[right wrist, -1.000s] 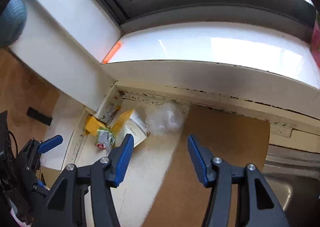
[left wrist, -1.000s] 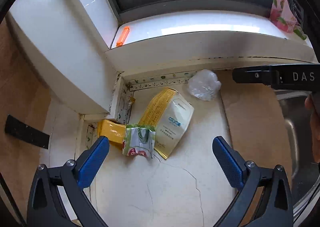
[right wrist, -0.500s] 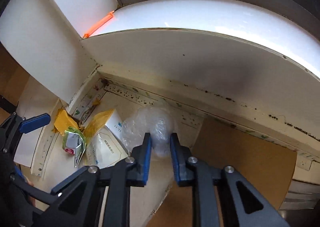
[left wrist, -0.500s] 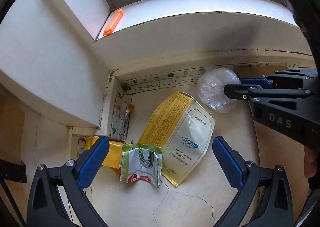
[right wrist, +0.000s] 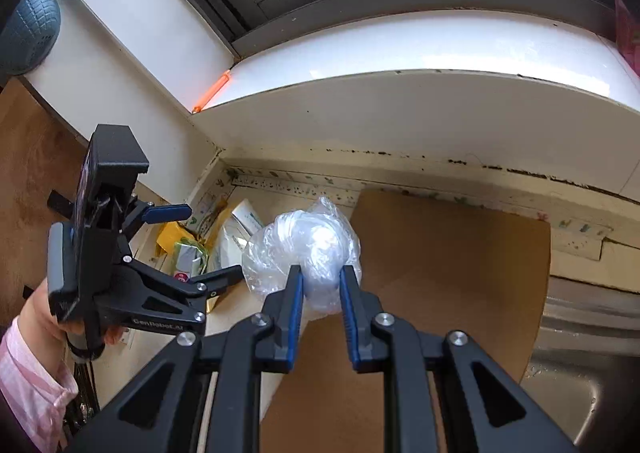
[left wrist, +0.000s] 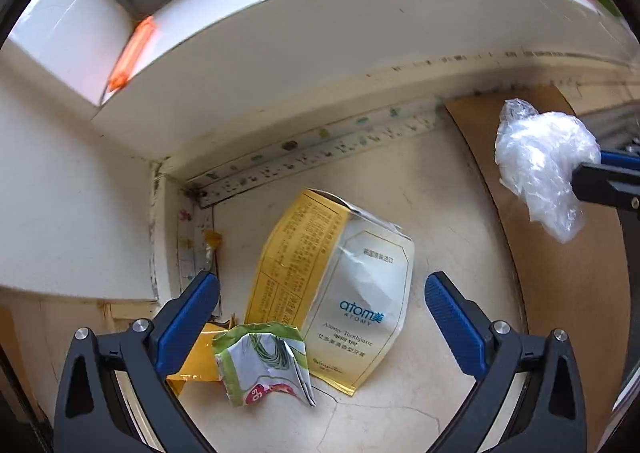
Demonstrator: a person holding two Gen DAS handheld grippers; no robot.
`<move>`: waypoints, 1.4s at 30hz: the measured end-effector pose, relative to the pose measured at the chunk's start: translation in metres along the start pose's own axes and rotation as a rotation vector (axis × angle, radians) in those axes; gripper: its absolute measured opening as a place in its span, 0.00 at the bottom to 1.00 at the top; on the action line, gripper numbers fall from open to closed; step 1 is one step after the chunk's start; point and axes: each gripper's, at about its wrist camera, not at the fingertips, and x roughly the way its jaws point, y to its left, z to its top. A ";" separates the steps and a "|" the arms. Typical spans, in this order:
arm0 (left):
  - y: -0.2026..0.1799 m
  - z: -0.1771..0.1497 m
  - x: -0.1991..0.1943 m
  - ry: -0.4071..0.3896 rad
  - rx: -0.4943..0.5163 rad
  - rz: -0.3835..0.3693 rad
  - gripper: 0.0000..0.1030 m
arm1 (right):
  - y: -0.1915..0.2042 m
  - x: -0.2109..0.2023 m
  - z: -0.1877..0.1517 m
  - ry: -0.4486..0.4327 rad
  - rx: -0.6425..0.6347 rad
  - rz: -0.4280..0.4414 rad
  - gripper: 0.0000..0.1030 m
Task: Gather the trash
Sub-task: 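Grasp the clear plastic bag with the right tool while the left tool grasps the toothpaste box, then carry the box and plastic bag down over the floor bin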
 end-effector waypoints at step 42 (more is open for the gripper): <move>-0.055 -0.121 -0.185 -0.263 -0.223 -0.083 0.02 | 0.066 -0.111 -0.077 -0.102 -0.101 -0.036 0.17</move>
